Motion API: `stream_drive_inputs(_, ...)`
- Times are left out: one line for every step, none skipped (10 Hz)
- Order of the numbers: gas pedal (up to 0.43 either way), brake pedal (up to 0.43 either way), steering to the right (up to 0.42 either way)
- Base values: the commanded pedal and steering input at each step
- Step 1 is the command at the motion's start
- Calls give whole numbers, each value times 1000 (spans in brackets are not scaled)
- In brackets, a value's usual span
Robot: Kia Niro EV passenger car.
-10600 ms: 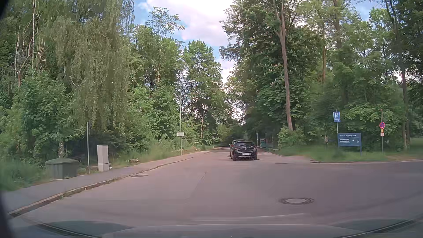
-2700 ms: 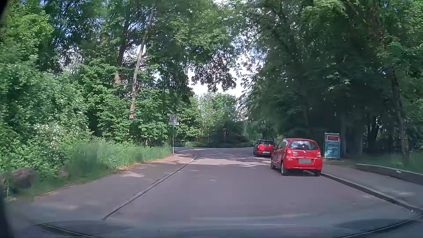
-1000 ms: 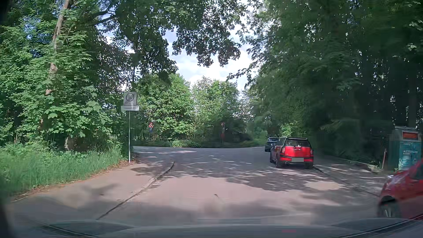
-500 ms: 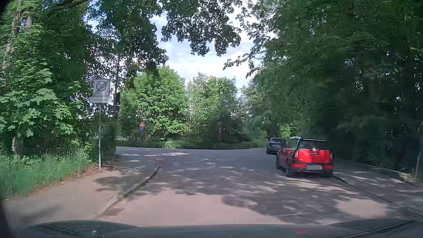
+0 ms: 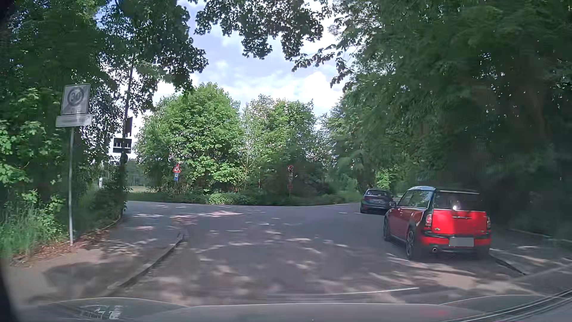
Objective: Follow the waypoints while adhering to traffic rules and regulations
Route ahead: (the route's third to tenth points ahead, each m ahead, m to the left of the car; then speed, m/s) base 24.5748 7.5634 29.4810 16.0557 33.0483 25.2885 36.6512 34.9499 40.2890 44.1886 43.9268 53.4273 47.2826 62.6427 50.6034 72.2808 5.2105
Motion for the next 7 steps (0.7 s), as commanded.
stream_drive_inputs(8, 18, 31)
stream_drive_inputs(8, 18, 31)
stream_drive_inputs(8, 18, 31)
stream_drive_inputs(8, 18, 31)
stream_drive_inputs(0, 18, 30)
stream_drive_inputs(0, 18, 29)
stream_drive_inputs(0, 18, 20)
